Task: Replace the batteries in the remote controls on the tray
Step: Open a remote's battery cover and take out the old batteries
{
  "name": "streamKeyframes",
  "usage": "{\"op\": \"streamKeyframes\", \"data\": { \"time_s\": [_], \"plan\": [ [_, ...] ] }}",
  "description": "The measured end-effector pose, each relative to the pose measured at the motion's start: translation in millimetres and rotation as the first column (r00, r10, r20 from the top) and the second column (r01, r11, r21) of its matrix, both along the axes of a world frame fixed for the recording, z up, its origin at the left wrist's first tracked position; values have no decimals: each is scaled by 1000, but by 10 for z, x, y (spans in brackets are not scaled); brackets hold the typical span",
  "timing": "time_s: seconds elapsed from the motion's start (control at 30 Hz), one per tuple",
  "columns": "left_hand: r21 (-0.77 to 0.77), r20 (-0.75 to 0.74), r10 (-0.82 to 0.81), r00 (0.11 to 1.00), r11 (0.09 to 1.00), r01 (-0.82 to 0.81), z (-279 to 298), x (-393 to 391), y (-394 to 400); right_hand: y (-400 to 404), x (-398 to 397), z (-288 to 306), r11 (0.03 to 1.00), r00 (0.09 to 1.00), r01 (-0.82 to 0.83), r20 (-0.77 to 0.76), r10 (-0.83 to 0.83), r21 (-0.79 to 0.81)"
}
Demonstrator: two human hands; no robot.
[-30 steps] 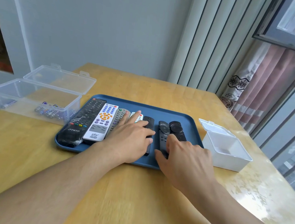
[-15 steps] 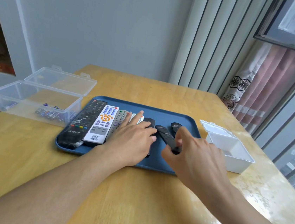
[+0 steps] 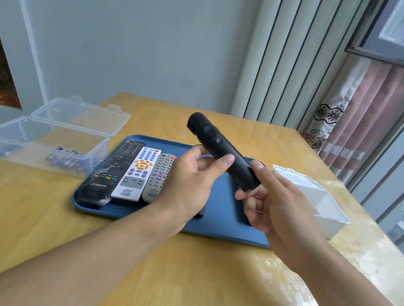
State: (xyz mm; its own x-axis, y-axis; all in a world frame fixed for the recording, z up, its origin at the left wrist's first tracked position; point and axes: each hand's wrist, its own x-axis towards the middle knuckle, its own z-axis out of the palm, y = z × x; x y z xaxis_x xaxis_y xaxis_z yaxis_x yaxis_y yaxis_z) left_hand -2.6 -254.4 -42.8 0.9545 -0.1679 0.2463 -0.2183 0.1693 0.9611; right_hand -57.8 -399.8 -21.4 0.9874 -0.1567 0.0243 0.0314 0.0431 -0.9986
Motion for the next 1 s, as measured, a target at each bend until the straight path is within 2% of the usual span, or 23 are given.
{"op": "streamKeyframes", "data": {
  "time_s": [0.23, 0.5, 0.63, 0.7, 0.83, 1.0],
  "plan": [
    [-60, -18, 47, 999, 997, -48, -47, 9, -2, -28, 65, -156, 1000, 1000, 20, -22, -20, 12],
    [12, 31, 77, 997, 997, -78, -66, 21, 16, -60, 51, -157, 995, 999, 22, -37, -25, -98],
    [-193, -77, 52, 996, 979, -66, -20, 2, -9, -66, 70, -162, 992, 996, 81, -24, -84, -93],
    [-236, -99, 59, 993, 968, -81, -5, 10, -16, -72, 77, -170, 993, 996, 89, -12, -90, -80],
    [-289, -122, 50, 991, 954, -84, 3, 16, -19, -73, 85, -203, 993, 995, 97, 19, -96, -66],
    [-266, -94, 105, 990, 956, -127, 1, 42, 7, -110, 103, -197, 993, 994, 107, 25, -106, -42]
  ]
}}
